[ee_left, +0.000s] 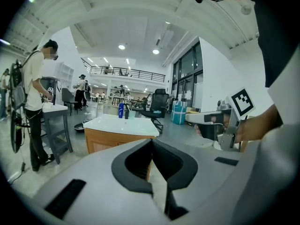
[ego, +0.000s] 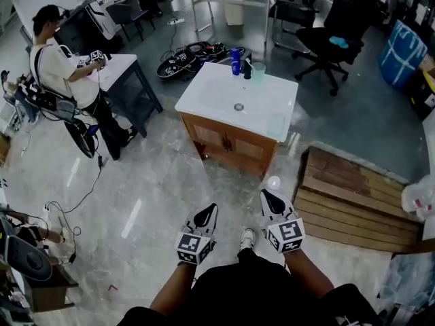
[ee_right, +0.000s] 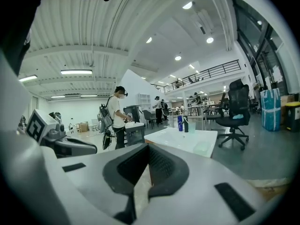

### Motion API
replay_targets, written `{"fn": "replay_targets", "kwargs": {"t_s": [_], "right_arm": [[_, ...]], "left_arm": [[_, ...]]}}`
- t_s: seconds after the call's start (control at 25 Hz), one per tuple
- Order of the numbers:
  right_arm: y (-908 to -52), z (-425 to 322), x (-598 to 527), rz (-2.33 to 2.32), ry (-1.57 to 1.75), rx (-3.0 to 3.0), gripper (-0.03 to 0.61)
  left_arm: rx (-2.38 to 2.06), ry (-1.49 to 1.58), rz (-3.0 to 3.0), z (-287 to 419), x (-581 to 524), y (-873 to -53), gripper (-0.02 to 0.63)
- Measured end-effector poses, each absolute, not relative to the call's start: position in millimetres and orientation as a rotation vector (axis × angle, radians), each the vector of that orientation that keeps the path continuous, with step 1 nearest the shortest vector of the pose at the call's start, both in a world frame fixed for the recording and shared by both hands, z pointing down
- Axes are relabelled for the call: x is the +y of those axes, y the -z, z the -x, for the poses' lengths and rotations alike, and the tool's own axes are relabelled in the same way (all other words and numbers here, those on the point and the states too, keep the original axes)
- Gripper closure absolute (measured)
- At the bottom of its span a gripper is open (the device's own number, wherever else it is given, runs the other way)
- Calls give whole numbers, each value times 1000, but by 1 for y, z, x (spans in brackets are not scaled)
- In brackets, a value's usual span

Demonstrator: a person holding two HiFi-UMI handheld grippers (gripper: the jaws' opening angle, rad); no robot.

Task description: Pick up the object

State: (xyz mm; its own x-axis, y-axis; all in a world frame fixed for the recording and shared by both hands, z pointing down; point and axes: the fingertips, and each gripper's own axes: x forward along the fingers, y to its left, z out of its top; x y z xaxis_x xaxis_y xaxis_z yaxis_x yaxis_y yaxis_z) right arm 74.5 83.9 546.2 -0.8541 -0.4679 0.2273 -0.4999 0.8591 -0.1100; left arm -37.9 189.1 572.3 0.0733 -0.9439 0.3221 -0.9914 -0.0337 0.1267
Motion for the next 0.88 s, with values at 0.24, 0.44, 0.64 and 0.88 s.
{"fn": "replay_targets", "kwargs": {"t_s": [0.24, 0.44, 0.64, 0.88], "right_arm": [[-559, -70, 45, -725, -319, -2824, 560], [-555, -61, 16, -723, -246, -2866, 560], [-555, -52, -5, -710, -243, -2883, 560], [-555, -50, -19, -721, -238, -2882, 560]], "left_arm": [[-1938, -224, -2054, 41, 139, -569, 600], [-1962, -235, -2051, 48, 111, -563, 600], [-1981, -247, -2035, 56, 97, -566, 600], [-1996, -228, -2026, 64, 81, -564, 600]]}}
